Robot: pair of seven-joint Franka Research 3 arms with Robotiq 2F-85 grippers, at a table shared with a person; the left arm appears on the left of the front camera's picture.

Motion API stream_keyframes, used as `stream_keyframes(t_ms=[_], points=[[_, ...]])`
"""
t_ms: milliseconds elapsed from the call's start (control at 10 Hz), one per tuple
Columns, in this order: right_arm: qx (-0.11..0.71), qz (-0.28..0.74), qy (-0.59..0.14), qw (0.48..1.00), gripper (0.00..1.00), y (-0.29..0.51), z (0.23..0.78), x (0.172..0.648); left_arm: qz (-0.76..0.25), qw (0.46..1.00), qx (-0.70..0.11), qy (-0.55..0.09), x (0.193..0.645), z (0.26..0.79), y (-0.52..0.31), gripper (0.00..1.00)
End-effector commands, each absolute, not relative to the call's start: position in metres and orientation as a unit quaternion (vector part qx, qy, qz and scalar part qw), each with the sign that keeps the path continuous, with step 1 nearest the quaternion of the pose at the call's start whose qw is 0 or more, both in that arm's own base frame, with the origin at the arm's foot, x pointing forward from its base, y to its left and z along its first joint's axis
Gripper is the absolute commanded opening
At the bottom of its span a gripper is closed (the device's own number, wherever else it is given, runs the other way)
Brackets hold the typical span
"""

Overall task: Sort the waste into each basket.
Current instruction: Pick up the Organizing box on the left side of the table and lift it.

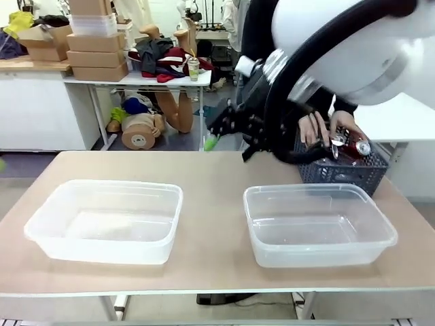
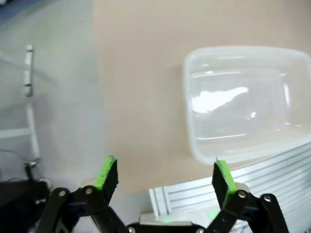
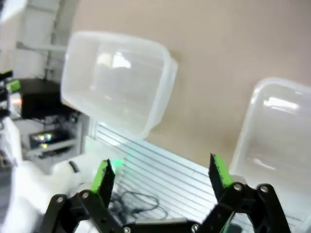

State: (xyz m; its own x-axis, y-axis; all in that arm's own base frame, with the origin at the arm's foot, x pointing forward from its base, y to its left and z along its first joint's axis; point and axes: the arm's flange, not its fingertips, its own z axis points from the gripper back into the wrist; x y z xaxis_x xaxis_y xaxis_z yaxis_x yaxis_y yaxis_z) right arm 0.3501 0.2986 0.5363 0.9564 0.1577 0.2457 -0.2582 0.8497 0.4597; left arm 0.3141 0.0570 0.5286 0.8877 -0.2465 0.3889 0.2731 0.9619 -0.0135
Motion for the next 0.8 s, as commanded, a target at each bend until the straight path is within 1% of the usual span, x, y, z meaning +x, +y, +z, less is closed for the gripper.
stream_keyframes(t_ms=[0,100,200,400,500,600,700], points=[[0.246,0.084,-0.132,0.957,1.0,0.26,0.545,0.362,-0.14,0.958,-0.114,-0.221,0.32,0.49,0.034,1.0],[0.227,0.027,-0.221,0.948,1.0,0.192,0.572,0.373,-0.107,0.948,-0.179,-0.24,0.326,0.51,0.031,1.0],[0.24,0.111,-0.104,0.959,1.0,0.296,0.53,0.36,-0.141,0.968,-0.066,-0.196,0.327,0.519,0.043,1.0],[0.24,0.111,-0.104,0.959,1.0,0.296,0.53,0.36,-0.141,0.968,-0.066,-0.196,0.327,0.519,0.043,1.0],[0.241,0.093,-0.132,0.957,1.0,0.261,0.544,0.366,-0.133,0.964,-0.103,-0.205,0.335,0.516,0.034,1.0],[0.245,0.099,-0.046,0.963,1.0,0.318,0.527,0.38,-0.141,0.966,-0.063,-0.206,0.353,0.499,0.022,1.0],[0.23,0.062,0.007,0.971,1.0,0.368,0.51,0.391,-0.167,0.967,-0.051,-0.183,0.36,0.49,0.012,1.0]])
